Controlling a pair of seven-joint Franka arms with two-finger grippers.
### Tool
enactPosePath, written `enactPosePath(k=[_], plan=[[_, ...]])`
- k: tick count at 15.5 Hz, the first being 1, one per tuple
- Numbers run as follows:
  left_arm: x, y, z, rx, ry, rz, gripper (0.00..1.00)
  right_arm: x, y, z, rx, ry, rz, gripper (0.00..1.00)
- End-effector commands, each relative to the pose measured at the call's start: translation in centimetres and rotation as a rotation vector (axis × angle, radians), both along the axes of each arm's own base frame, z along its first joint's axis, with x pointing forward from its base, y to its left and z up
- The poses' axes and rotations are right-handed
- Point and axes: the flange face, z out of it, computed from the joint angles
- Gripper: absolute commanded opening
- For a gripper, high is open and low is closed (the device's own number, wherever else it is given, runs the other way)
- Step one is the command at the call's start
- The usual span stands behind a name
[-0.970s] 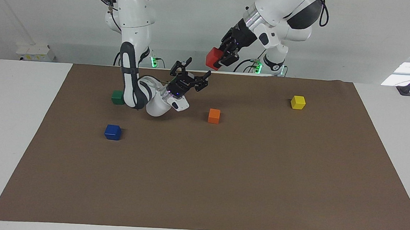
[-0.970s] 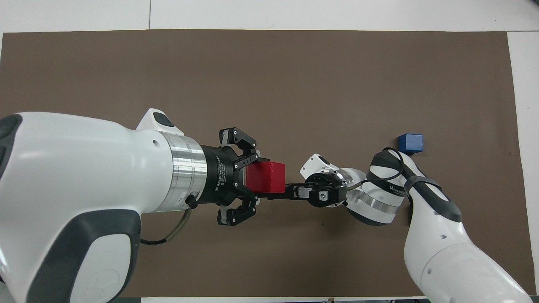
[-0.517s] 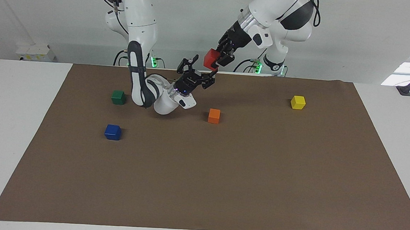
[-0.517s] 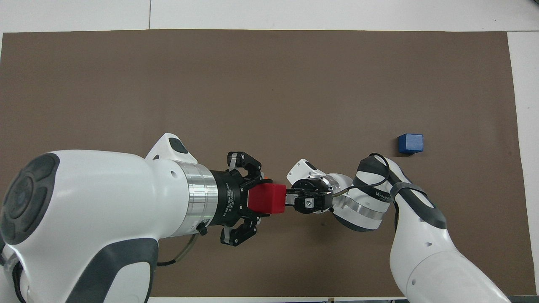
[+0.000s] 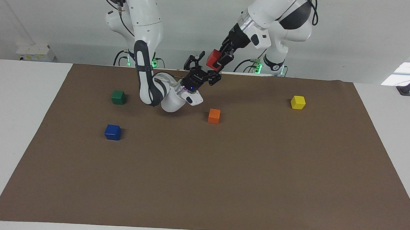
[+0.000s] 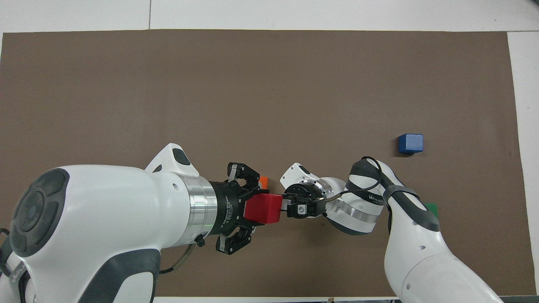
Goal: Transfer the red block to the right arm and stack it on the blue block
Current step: 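Grasp the red cube with the right gripper beside the left gripper, then open the left gripper and withdraw it while the right gripper holds the cube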
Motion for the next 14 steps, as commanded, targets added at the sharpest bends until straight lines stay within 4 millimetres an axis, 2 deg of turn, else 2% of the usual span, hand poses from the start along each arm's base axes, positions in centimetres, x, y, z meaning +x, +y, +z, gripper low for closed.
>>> enactPosePath(k=[1,3,7,8,9,10,11,14], plan=[[-1.1,0.5,0.0,-0.008,-0.015,-0.006,0.00,-0.1,0.3,0.1,-0.010,-0.005,-0.042,0.43],[-1.0,0.6,0.0,-0.008,-0.015,-0.003,0.00,-0.7,1.2,-0.1,-0.018,-0.020,-0.052,0.01],[-1.0,0.7,-0.1,-0.003,-0.003,-0.008,0.00,-0.8,1.4,-0.3,-0.030,-0.019,-0.056,0.00],[-0.9,0.8,0.0,-0.003,-0.001,-0.005,0.21,-0.7,1.4,-0.2,-0.034,-0.019,-0.060,0.00],[-0.9,0.9,0.2,-0.001,0.002,-0.007,0.87,-0.7,1.4,-0.1,-0.035,-0.020,-0.060,0.00],[-0.7,1.3,0.5,-0.002,0.002,-0.003,1.00,-0.7,1.4,-0.1,-0.034,-0.021,-0.060,0.00],[-0.5,1.8,1.0,-0.005,0.001,-0.012,1.00,-0.7,1.4,-0.1,-0.034,-0.021,-0.060,0.00],[1.6,5.6,2.8,-0.024,-0.065,-0.138,1.00,-0.6,1.4,0.2,-0.034,-0.026,-0.061,0.00]])
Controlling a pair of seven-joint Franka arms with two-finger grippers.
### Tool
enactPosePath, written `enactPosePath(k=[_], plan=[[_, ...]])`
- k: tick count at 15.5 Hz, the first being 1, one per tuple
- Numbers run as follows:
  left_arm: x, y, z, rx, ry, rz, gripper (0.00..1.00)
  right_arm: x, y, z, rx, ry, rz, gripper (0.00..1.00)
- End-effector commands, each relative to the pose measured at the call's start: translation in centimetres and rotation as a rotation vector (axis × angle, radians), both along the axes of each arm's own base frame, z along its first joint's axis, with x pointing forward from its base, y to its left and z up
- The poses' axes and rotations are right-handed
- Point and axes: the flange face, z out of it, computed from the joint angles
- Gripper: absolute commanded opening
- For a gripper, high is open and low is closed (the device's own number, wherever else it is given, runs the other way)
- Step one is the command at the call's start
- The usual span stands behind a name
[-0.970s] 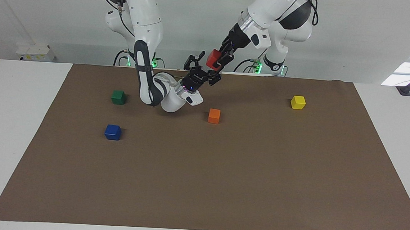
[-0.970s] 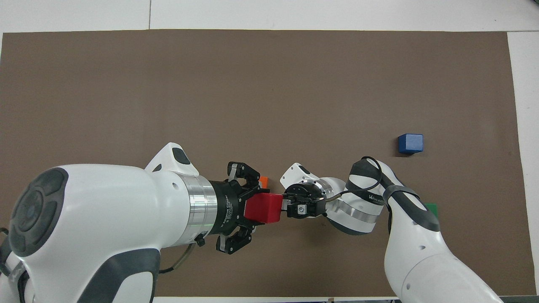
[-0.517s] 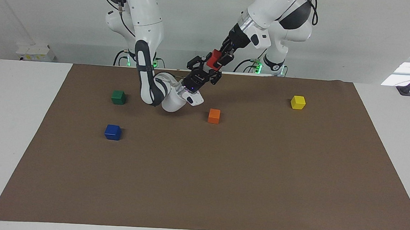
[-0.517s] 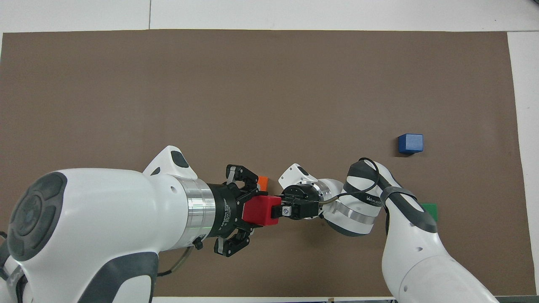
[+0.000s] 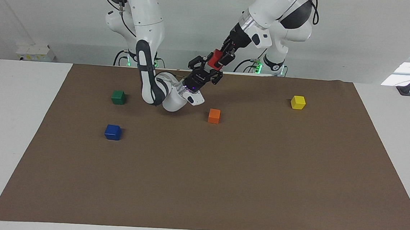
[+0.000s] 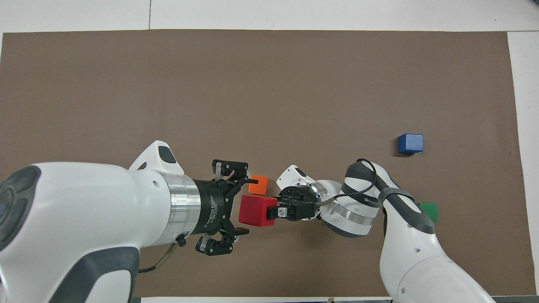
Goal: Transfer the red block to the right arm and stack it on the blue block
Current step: 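Open the left gripper and withdraw it while the right gripper holds the cube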
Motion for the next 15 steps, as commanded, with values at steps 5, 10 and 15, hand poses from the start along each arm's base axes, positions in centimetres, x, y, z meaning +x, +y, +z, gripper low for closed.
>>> enactPosePath(k=[5,10,15], plan=[[5.4,12.3,1.0,0.011,-0.180,-0.203,1.00,0.9,0.3,2.7,-0.097,-0.009,-0.057,0.00],[9.2,18.9,-0.6,0.189,-0.363,-0.550,1.00,2.3,-0.4,6.5,-0.235,0.033,-0.069,0.00],[15.6,22.8,0.2,0.393,-0.352,-0.748,1.00,2.9,-2.6,12.9,-0.489,0.110,-0.104,0.00]])
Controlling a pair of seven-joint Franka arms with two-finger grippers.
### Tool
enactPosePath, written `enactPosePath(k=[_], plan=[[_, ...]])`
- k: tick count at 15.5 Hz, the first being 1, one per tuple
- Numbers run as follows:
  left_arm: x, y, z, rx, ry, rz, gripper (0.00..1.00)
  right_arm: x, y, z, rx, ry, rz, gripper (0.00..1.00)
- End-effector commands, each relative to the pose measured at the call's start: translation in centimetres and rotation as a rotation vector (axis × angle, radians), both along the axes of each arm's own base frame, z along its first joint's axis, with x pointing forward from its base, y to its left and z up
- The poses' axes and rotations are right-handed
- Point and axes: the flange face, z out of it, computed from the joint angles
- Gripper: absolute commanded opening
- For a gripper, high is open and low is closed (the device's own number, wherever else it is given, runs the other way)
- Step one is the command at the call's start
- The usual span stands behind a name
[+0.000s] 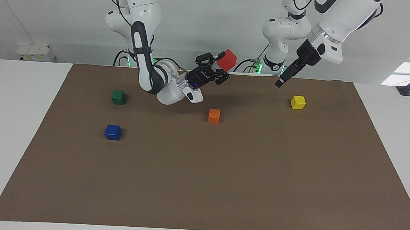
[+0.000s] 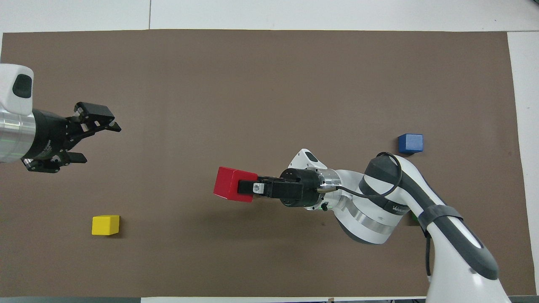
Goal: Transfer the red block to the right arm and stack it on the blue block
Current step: 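Open the left gripper and withdraw it while the right gripper holds the cube, then carry the red cube with the right gripper toward the blue cube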
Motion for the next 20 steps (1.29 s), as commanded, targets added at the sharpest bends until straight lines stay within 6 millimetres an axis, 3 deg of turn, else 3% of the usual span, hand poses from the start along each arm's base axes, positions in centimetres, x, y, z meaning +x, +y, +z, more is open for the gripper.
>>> enactPosePath(k=[1,2,5,8,11,17,20], plan=[[3.4,2.0,1.7,0.062,0.008,-0.142,1.00,-0.4,-2.4,5.2,-0.151,0.054,0.001,0.00],[4.3,3.7,2.2,0.100,0.027,-0.198,1.00,-0.3,-2.8,6.3,-0.182,0.071,0.008,0.00],[5.9,5.1,3.6,0.174,0.048,-0.399,1.00,-0.2,-4.5,8.2,-0.260,0.081,0.007,0.00],[4.9,5.1,3.4,0.236,0.093,-0.584,1.00,0.1,-6.8,8.3,-0.423,0.022,0.008,0.00],[3.0,5.6,2.6,0.239,0.123,-0.575,1.00,0.4,-9.6,8.6,-0.587,-0.036,0.023,0.00],[0.8,4.3,1.0,0.247,0.152,-0.581,1.00,1.3,-15.9,8.7,-0.953,-0.195,0.076,0.00],[-0.4,3.1,2.2,0.259,0.130,-0.597,1.00,2.7,-19.3,10.0,-1.191,-0.275,0.082,0.00]])
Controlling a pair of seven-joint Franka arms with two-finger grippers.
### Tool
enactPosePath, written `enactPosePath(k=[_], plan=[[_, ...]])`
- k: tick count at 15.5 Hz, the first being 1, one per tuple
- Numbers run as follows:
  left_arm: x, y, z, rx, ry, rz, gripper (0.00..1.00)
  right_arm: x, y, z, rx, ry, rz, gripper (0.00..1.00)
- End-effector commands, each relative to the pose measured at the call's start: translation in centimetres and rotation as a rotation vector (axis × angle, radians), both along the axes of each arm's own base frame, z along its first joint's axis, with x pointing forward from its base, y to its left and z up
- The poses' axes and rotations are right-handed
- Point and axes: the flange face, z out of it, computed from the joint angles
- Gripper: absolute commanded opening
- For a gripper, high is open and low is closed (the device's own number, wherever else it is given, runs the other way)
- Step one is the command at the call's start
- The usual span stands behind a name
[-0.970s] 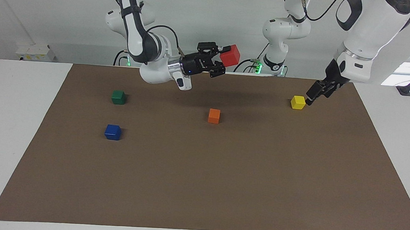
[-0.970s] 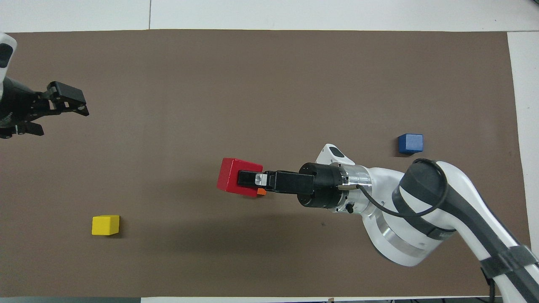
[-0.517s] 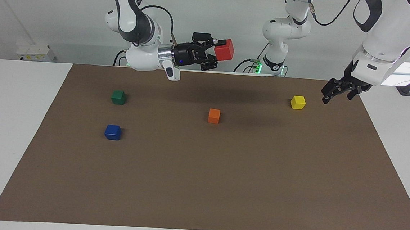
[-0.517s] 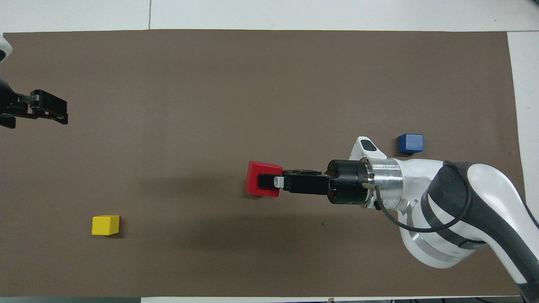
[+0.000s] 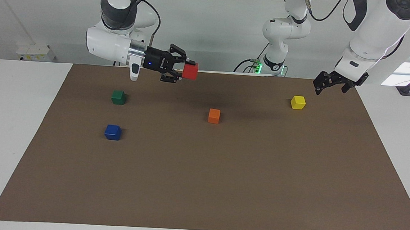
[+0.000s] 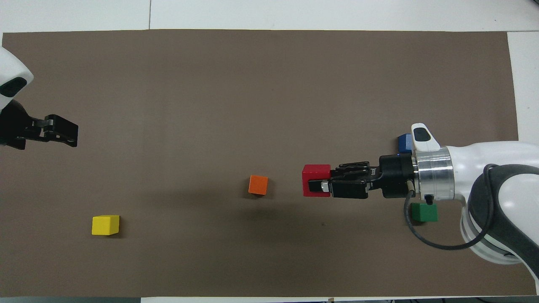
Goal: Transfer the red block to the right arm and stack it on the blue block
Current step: 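Carry the red cube with the right gripper toward the blue cube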
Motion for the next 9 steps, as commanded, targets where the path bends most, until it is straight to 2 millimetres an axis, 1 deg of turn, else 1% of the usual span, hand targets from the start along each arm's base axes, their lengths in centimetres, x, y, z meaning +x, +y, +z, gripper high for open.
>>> enactPosePath(k=[1,2,4,7,9], plan=[[-2.6,0.0,1.2,0.029,-0.037,-0.004,1.00,1.2,-2.7,1.9,-0.211,-0.048,0.000,0.00],[-3.1,0.7,1.4,-0.001,-0.055,0.013,1.00,1.7,-3.9,2.4,-0.288,-0.043,-0.011,0.00],[-2.9,2.1,2.1,-0.054,-0.076,0.044,1.00,2.6,-6.0,3.1,-0.425,-0.044,-0.030,0.00],[-2.1,2.2,2.5,-0.074,-0.136,0.019,1.00,2.7,-9.0,2.4,-0.621,0.004,-0.069,0.00],[-1.8,2.0,2.6,-0.083,-0.143,-0.004,1.00,2.8,-10.2,1.7,-0.755,0.060,-0.126,0.00]])
